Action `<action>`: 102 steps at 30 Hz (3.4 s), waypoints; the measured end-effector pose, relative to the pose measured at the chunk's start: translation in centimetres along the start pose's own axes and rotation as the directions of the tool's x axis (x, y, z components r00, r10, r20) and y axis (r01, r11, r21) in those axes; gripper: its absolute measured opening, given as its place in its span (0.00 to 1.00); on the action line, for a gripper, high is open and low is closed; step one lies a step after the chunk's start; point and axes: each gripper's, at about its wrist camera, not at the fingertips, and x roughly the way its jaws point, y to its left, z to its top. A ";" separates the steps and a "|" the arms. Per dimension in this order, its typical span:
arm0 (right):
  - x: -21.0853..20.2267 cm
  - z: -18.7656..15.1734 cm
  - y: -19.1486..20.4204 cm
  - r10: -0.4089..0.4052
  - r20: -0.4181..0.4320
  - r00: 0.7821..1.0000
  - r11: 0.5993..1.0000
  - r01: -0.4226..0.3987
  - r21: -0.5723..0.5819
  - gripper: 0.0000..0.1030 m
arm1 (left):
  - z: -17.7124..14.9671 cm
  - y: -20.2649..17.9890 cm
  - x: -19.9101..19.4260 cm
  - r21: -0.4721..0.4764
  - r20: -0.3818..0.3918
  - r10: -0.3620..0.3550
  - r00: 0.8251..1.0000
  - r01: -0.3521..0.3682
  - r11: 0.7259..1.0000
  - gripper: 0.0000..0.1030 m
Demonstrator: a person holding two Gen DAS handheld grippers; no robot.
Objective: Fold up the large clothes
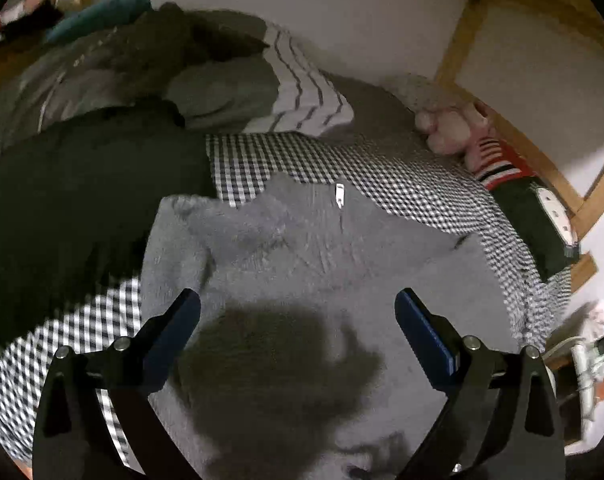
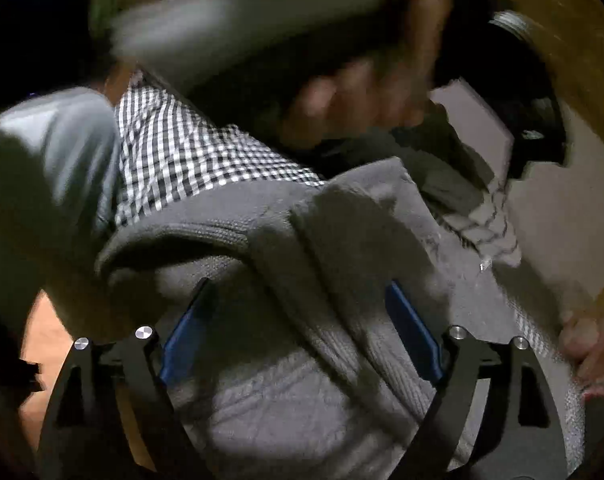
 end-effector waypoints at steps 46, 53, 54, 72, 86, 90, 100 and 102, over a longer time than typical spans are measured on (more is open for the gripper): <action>1.9 -9.2 -18.7 -0.124 -0.410 0.904 0.800 0.335 0.498 0.97 | -7.3 -2.1 9.7 0.133 0.069 0.300 0.952 -0.306 0.942 0.96; -4.0 -7.7 -16.0 -0.154 -0.300 0.941 0.820 0.291 0.493 0.97 | -11.0 -3.3 4.3 0.228 0.090 0.238 0.967 -0.253 0.940 0.95; -4.4 -7.7 -15.6 -0.155 -0.292 0.944 0.819 0.288 0.496 0.97 | -11.9 -3.3 3.4 0.229 0.089 0.235 0.968 -0.250 0.941 0.95; -7.9 -15.0 -8.1 -0.027 -0.223 0.975 0.849 0.140 0.510 0.97 | -25.9 1.4 -2.8 0.248 0.106 0.343 0.933 -0.359 0.900 0.95; -7.5 -16.6 -1.2 0.030 -0.259 0.965 0.941 0.061 0.334 0.97 | -32.5 9.6 -1.3 0.132 0.011 0.238 0.971 -0.238 0.962 0.95; -7.3 -17.8 0.0 0.078 -0.283 0.956 0.946 0.018 0.322 0.97 | -33.0 11.4 -1.9 0.027 0.076 0.103 0.992 -0.105 0.994 0.95; -6.3 -23.1 -0.8 0.160 -0.353 0.922 0.881 0.028 0.472 0.97 | -35.2 15.9 -4.8 -0.101 0.078 0.065 0.995 -0.057 0.993 0.57; -6.0 -24.6 -1.4 0.148 -0.373 0.916 0.864 0.064 0.500 0.97 | -35.1 16.5 -5.4 -0.092 0.079 0.081 0.994 -0.073 0.993 0.57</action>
